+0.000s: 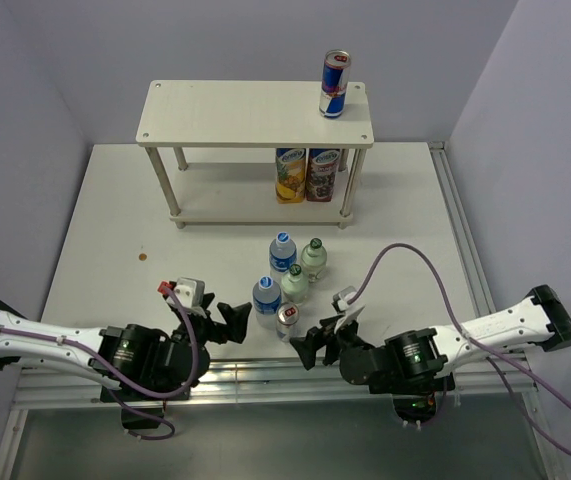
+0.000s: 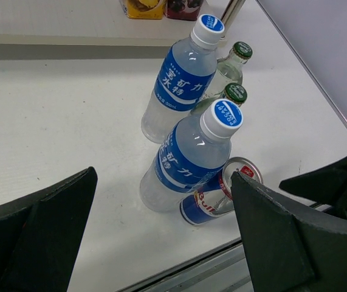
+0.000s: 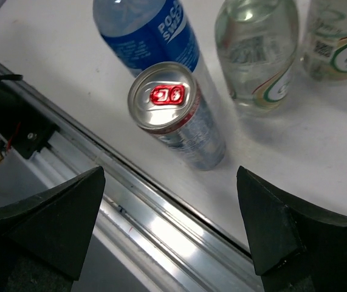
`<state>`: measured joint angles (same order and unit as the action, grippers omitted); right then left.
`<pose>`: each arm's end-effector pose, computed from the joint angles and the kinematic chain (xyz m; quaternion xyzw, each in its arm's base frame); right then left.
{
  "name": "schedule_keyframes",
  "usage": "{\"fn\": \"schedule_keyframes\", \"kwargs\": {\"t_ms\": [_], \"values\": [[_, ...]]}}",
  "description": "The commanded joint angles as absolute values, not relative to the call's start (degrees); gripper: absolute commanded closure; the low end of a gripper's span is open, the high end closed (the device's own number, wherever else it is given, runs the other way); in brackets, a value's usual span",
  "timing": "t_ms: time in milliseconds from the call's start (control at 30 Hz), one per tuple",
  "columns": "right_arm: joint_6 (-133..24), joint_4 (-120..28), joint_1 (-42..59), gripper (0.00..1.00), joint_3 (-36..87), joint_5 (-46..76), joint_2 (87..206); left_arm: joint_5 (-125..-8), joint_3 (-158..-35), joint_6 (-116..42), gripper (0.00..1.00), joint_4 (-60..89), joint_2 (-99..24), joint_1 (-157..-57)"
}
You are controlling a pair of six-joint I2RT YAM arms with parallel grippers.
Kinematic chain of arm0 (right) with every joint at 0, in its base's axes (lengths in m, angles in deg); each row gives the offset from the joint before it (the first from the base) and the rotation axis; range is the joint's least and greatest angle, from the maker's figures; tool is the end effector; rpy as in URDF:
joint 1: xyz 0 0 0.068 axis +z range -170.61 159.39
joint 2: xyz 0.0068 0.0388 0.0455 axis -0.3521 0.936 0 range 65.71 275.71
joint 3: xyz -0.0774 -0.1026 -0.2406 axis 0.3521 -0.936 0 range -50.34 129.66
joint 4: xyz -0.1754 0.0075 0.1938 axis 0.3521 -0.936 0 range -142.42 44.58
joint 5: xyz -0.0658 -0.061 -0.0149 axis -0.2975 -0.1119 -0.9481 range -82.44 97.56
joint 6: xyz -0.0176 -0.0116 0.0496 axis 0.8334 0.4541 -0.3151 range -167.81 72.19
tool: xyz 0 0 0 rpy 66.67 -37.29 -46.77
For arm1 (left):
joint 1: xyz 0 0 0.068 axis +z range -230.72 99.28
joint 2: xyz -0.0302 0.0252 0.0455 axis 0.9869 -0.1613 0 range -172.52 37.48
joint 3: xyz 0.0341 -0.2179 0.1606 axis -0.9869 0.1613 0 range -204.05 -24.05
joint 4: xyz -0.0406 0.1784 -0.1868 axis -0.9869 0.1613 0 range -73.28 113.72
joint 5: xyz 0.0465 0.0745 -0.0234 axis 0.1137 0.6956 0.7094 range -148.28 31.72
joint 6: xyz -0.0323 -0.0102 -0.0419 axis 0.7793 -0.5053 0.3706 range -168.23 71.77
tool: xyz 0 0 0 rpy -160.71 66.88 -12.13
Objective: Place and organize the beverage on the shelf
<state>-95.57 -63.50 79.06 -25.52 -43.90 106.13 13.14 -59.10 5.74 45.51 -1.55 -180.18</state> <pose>0.0020 0.1538 0.2232 -0.1634 0.8038 0.3008 0.4866 0.0110 -0.1389 0.2764 0.0179 0.7655 -0.2607 0.5880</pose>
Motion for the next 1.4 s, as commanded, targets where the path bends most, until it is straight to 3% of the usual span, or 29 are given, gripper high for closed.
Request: {"fn": "schedule_keyframes", "kwargs": {"t_ms": [0,300,467,733,1067,1167,1367], "values": [[-99.8,-54.6,80.6,0.04,-28.3,-46.0,109.4,14.5,-61.4,6.8,0.01,46.2,-1.8,-180.5],[-96.5,-38.0,75.8,0.04,-35.6,-43.6,117.5,13.1,-59.1,-0.1,0.01,39.8,-0.2,-180.5],[-90.4,-31.0,67.9,0.04,-34.3,-39.0,123.0,12.9,-57.8,-2.6,0.01,36.4,-0.7,-180.3],[-85.7,-20.8,63.3,0.04,-31.7,-35.3,135.5,11.9,-56.9,-3.8,0.01,34.4,-1.1,-178.7],[-83.9,-12.4,63.3,0.08,-32.6,-43.0,142.4,9.7,-54.1,-4.8,0.01,31.7,0.2,-177.1],[-83.1,-10.1,63.3,0.13,-32.5,-44.9,143.6,9.4,-53.9,-4.9,0.01,31.7,0.1,-176.6],[-82.4,-10.3,63.3,0.49,-32.1,-47.3,142.5,8.8,-53.1,-5.3,0.01,30.7,0.7,-175.9]]}}
